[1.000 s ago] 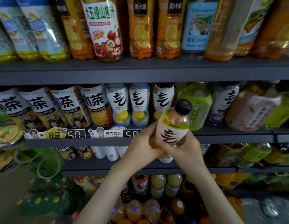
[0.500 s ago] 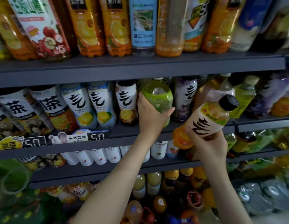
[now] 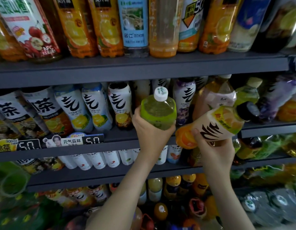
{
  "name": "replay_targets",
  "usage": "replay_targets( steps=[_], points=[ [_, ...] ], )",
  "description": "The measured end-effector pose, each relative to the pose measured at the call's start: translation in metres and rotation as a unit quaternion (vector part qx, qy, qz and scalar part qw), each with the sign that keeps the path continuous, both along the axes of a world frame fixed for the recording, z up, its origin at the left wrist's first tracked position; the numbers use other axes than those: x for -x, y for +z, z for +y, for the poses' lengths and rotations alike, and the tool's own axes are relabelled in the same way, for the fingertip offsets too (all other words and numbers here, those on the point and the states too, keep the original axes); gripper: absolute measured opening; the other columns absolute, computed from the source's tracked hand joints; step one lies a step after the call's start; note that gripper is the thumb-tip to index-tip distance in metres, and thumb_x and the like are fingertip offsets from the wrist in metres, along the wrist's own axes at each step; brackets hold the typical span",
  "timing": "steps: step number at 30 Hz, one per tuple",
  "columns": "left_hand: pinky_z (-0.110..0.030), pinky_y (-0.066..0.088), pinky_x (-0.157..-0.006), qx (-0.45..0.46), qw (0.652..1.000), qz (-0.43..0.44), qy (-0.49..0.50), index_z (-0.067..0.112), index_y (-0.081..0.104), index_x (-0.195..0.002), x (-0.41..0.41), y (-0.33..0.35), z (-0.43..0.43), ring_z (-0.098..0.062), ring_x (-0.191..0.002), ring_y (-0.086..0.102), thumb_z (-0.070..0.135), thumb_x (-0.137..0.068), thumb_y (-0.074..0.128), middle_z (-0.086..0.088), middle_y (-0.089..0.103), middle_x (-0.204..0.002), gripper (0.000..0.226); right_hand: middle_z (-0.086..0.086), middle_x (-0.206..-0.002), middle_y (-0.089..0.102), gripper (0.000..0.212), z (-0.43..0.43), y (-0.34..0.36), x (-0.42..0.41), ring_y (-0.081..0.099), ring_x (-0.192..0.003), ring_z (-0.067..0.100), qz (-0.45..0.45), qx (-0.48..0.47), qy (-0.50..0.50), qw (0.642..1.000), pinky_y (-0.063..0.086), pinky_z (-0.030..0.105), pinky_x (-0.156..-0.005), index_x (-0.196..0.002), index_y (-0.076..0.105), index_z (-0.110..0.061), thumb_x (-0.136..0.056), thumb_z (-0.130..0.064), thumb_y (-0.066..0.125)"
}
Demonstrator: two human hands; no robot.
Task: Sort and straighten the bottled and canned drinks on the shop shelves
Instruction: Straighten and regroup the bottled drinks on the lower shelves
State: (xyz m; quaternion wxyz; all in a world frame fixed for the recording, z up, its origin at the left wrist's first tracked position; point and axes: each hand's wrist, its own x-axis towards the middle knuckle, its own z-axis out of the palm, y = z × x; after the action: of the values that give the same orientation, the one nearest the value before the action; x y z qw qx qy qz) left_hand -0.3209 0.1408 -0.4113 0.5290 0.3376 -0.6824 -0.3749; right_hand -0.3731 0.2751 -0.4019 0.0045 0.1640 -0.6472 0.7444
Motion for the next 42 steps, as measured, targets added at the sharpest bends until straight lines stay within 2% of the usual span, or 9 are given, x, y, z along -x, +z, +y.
replay_targets(
  steps=[6, 10, 14, 17, 21, 27, 34, 39, 42],
  points=[
    [-0.025, 0.045, -0.096, 0.0, 0.999, 0.037, -0.021, 0.038, 0.018, -0.13, -0.018, 0.003, 0.016, -0.012, -0.12, 0.045, 0.042, -0.052, 0.086, 0.003, 0.037, -0.127, 0.103, -0.015, -0.104, 0.064, 0.041, 0.004, 0.012, 0.005, 0.062, -0.09, -0.012, -0.004, 0.009, 0.011, 1.0, 0.048, 0.006, -0.073, -0.11, 0.06, -0.017, -0.073, -0.014, 0.079],
    [-0.012, 0.042, -0.093, -0.042, 0.998, 0.036, -0.008, 0.029, 0.019, -0.13, -0.036, 0.022, 0.022, -0.007, -0.115, 0.047, 0.034, -0.05, 0.09, 0.003, 0.038, -0.126, 0.106, -0.015, -0.1, 0.063, 0.038, 0.002, 0.027, 0.004, 0.06, -0.085, -0.017, -0.015, 0.009, 0.043, 0.999, 0.047, 0.003, -0.07, -0.103, 0.058, -0.019, -0.074, -0.005, 0.077],
    [0.002, 0.038, -0.08, -0.114, 0.992, 0.049, 0.002, 0.03, 0.02, -0.127, -0.066, 0.04, 0.018, 0.006, -0.104, 0.048, 0.02, -0.058, 0.089, 0.007, 0.04, -0.122, 0.098, -0.013, -0.102, 0.065, 0.037, -0.007, 0.035, 0.0, 0.062, -0.095, -0.008, -0.011, -0.013, 0.076, 0.997, 0.05, 0.008, -0.075, -0.098, 0.058, -0.028, -0.073, -0.009, 0.079],
    [0.0, 0.043, -0.073, -0.149, 0.987, 0.065, 0.015, 0.03, 0.022, -0.128, -0.092, 0.041, 0.006, 0.01, -0.101, 0.05, 0.017, -0.062, 0.087, 0.012, 0.044, -0.118, 0.093, -0.013, -0.103, 0.066, 0.038, -0.022, 0.027, -0.002, 0.062, -0.093, -0.009, -0.01, -0.019, 0.101, 0.995, 0.049, 0.008, -0.075, -0.1, 0.059, -0.028, -0.073, -0.012, 0.08],
    [-0.007, 0.048, -0.074, -0.156, 0.984, 0.084, 0.031, 0.023, 0.025, -0.133, -0.123, 0.033, -0.009, 0.005, -0.104, 0.053, 0.015, -0.066, 0.084, 0.002, 0.047, -0.125, 0.089, -0.011, -0.105, 0.065, 0.044, -0.061, 0.01, -0.008, 0.06, -0.096, -0.011, 0.019, -0.044, 0.128, 0.991, 0.048, 0.007, -0.077, -0.112, 0.059, -0.017, -0.074, -0.016, 0.081],
    [-0.008, 0.044, -0.077, -0.138, 0.985, 0.092, 0.049, 0.027, 0.024, -0.128, -0.146, 0.025, -0.022, 0.003, -0.104, 0.051, 0.014, -0.066, 0.083, 0.006, 0.043, -0.123, 0.087, -0.008, -0.108, 0.066, 0.053, -0.115, -0.006, -0.009, 0.061, -0.101, 0.002, 0.034, -0.086, 0.156, 0.983, 0.052, 0.026, -0.088, -0.119, 0.057, -0.019, -0.073, -0.028, 0.081],
    [-0.004, 0.044, -0.072, -0.163, 0.981, 0.092, 0.046, 0.022, 0.025, -0.134, -0.159, 0.031, -0.026, 0.009, -0.1, 0.051, 0.015, -0.067, 0.083, 0.013, 0.044, -0.117, 0.09, -0.006, -0.093, 0.061, 0.048, -0.152, 0.003, 0.005, 0.058, -0.09, 0.012, 0.101, -0.201, 0.173, 0.959, 0.043, 0.023, -0.071, -0.112, 0.055, -0.012, -0.075, -0.034, 0.079],
    [-0.017, 0.046, -0.082, -0.162, 0.984, 0.065, 0.046, 0.023, 0.025, -0.132, -0.174, 0.051, -0.022, 0.002, -0.104, 0.052, 0.019, -0.063, 0.085, 0.012, 0.045, -0.118, 0.091, 0.006, -0.114, 0.062, 0.061, -0.16, 0.01, 0.003, 0.058, -0.104, 0.021, 0.069, -0.263, 0.195, 0.942, 0.043, 0.028, -0.077, -0.125, 0.049, -0.007, -0.078, -0.033, 0.076],
    [-0.023, 0.044, -0.089, -0.167, 0.985, 0.032, 0.029, 0.025, 0.023, -0.131, -0.186, 0.076, -0.013, -0.006, -0.106, 0.051, 0.021, -0.061, 0.086, 0.008, 0.043, -0.12, 0.094, 0.002, -0.127, 0.057, 0.073, -0.126, 0.023, -0.021, 0.054, -0.116, 0.019, 0.05, -0.297, 0.221, 0.928, 0.044, 0.03, -0.089, -0.142, 0.036, -0.01, -0.082, -0.035, 0.072]
  ],
)
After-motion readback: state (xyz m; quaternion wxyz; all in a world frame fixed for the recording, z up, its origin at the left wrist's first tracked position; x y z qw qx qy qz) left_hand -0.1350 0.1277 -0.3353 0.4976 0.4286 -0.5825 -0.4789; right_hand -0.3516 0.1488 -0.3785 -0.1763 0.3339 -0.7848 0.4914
